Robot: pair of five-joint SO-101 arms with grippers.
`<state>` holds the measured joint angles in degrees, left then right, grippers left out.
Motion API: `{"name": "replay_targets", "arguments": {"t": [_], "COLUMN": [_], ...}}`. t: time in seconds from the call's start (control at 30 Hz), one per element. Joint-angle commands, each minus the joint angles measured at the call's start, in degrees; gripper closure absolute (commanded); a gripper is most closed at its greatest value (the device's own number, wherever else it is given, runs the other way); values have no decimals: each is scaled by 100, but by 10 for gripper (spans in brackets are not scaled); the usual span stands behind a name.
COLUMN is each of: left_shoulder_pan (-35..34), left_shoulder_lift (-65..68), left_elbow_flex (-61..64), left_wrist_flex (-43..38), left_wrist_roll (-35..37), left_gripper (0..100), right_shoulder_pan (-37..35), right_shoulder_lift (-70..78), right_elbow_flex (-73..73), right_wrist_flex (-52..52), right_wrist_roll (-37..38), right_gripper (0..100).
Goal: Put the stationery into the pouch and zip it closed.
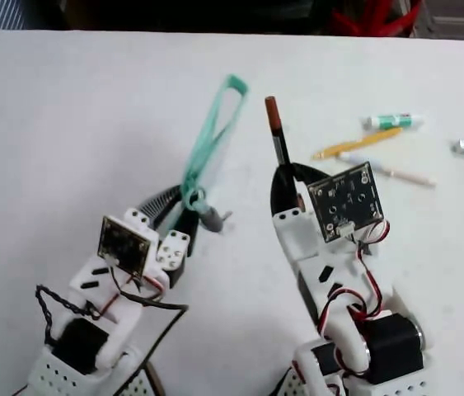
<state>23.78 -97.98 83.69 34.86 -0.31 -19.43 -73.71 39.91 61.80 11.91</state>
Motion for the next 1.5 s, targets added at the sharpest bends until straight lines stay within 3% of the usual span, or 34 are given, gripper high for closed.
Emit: {"name": "replay_targets", "arguments": {"t": [0.0,1.47], "left_shoulder_pan": [92,92], "left_shoulder_lift": [57,57], "left_elbow_flex": [-44,-44], "left_wrist_flex": [0,0], "left_wrist_roll": [-70,-70], "left_gripper": [970,970], "right_shoulder_pan": [-40,-365], "right_shoulder_lift": [-40,-48], "right_elbow_flex": [-35,53], "right_wrist_flex": [-119,-127], "right_wrist_roll": [-62,-26], "right_gripper": [981,981]}}
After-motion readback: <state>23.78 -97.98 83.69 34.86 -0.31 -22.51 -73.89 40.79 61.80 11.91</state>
